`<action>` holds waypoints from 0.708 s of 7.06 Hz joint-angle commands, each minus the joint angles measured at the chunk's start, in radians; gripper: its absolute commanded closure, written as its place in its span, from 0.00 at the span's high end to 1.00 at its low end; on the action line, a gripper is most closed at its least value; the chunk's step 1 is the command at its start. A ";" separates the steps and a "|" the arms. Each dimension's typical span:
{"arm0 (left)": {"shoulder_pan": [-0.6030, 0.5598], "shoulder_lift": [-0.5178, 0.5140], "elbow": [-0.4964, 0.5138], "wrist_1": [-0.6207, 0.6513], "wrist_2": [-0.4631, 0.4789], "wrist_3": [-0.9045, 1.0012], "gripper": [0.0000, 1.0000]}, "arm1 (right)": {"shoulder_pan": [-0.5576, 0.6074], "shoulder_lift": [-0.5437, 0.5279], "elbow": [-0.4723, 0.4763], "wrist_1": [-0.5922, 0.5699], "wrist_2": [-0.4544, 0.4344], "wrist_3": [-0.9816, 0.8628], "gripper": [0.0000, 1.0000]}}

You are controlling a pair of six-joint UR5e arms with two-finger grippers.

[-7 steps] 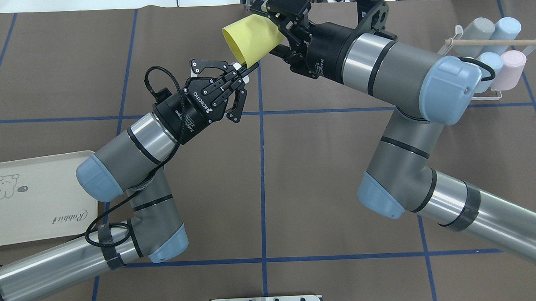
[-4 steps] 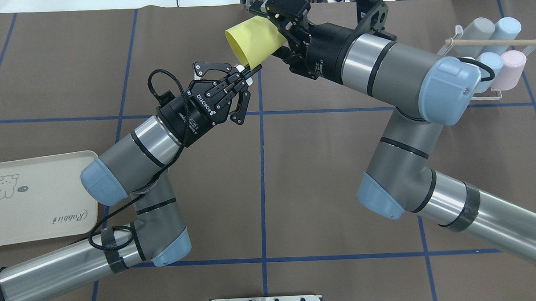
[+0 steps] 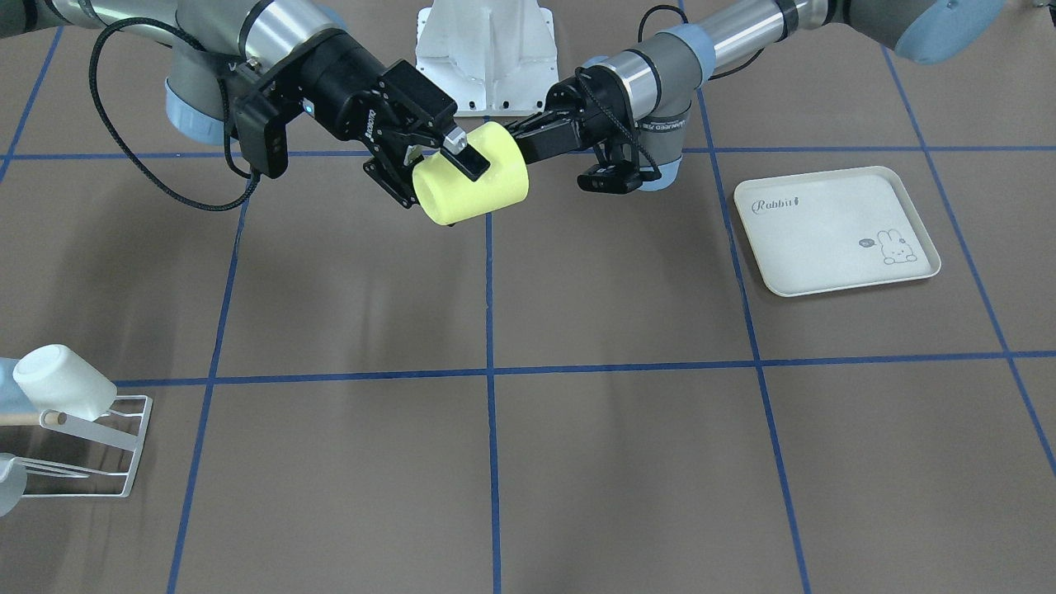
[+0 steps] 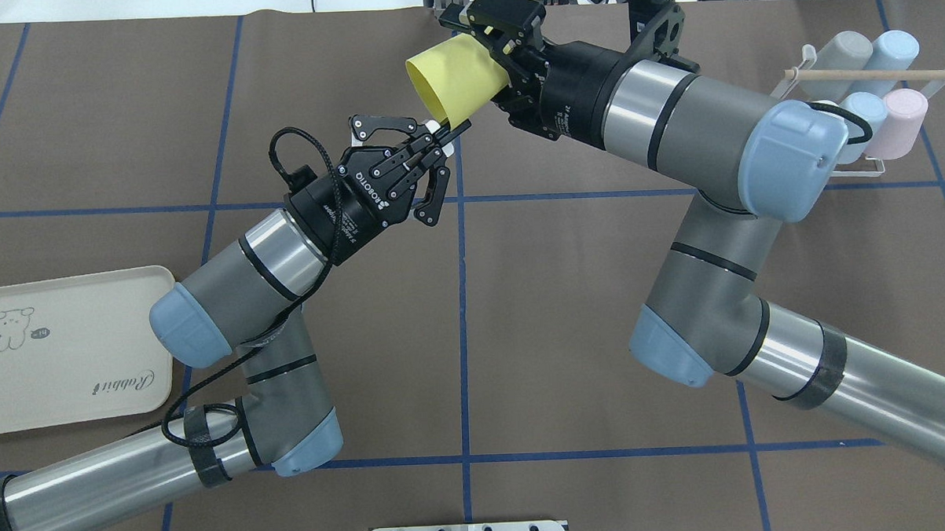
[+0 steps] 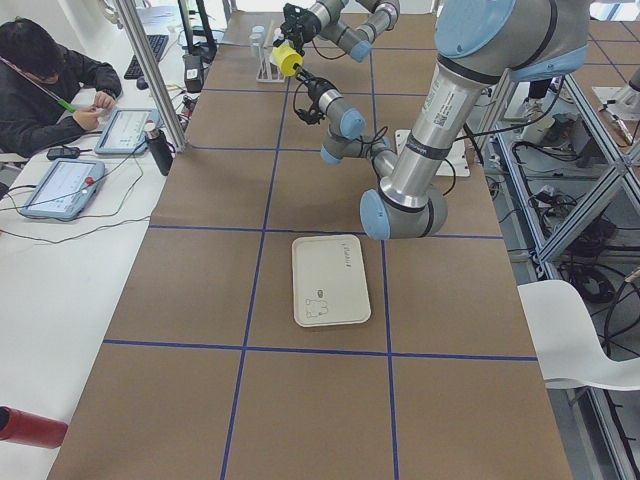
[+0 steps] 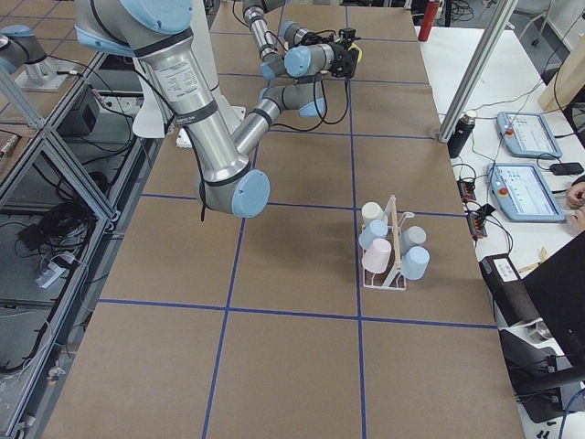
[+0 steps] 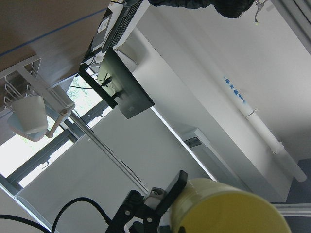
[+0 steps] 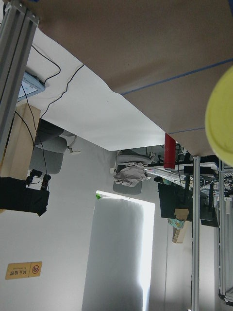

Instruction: Transfer IKEA cup to right arm and place on rack

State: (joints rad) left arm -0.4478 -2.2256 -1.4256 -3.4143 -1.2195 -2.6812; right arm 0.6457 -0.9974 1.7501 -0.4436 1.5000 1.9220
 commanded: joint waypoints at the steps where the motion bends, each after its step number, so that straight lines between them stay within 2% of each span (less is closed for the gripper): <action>1: 0.001 0.001 -0.003 0.000 -0.002 0.001 0.99 | 0.000 -0.001 0.000 0.000 -0.010 0.000 0.00; 5: 0.001 0.003 -0.003 -0.003 0.020 0.106 1.00 | 0.002 0.002 0.000 0.008 -0.011 -0.001 0.00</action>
State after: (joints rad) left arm -0.4467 -2.2220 -1.4280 -3.4166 -1.2012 -2.5958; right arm 0.6461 -0.9964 1.7495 -0.4370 1.4896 1.9211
